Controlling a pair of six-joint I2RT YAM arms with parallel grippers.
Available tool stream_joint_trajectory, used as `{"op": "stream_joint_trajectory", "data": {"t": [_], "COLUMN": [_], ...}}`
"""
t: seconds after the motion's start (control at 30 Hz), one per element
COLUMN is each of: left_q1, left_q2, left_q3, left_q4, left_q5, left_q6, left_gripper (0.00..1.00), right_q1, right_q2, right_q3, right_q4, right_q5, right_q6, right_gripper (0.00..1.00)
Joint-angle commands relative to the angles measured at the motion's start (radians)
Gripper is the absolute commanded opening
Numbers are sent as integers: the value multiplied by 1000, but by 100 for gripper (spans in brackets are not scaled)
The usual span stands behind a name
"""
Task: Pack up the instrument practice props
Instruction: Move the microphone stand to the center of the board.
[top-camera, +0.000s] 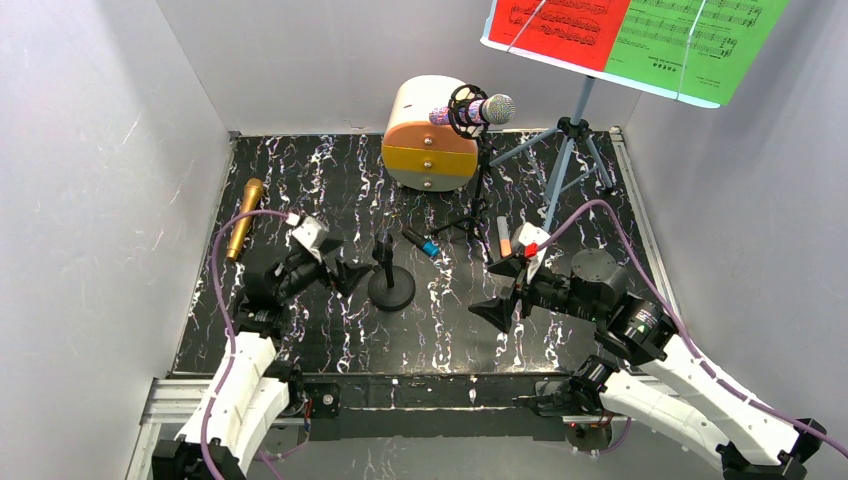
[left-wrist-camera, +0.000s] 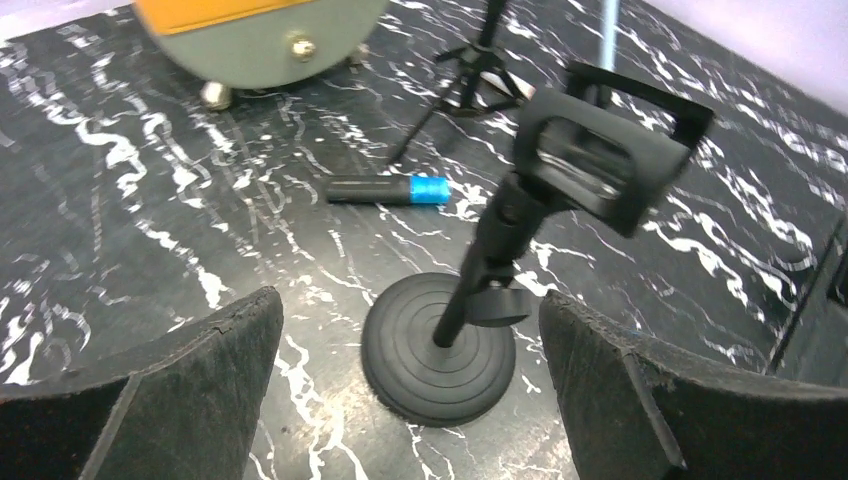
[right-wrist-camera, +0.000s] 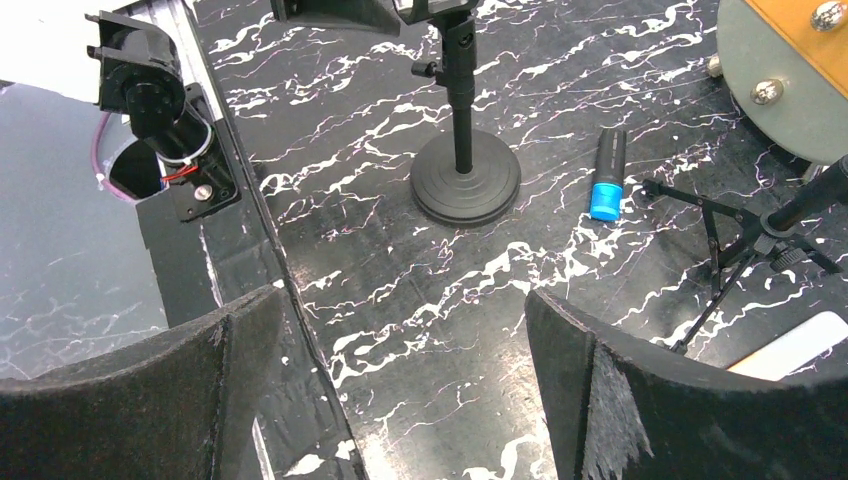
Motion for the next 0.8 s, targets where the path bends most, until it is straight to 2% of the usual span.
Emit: {"op": "stream_joint_trajectory", "data": {"t": [0.0, 0.4, 0.6, 0.77], "left_q1": [-86, -312, -365, -381], "left_q2": [49, 276, 316, 285], "left_q3": [18, 44, 36, 19], "left_q4": [38, 205, 236, 236], "left_q5": [48, -131, -227, -261], "left_q6": [144, 276, 293, 297], "left_gripper": [96, 92, 77, 58], "right_q1": [7, 7, 7, 7], "right_q2": [-12, -27, -34, -33], "right_q3": [6, 2, -2, -4], "right_q4": [46, 41, 38, 38], "right_q5": [-10, 17, 36, 37], "right_q6": [-15, -18, -18, -18], "right_gripper": [99, 99, 99, 99]}}
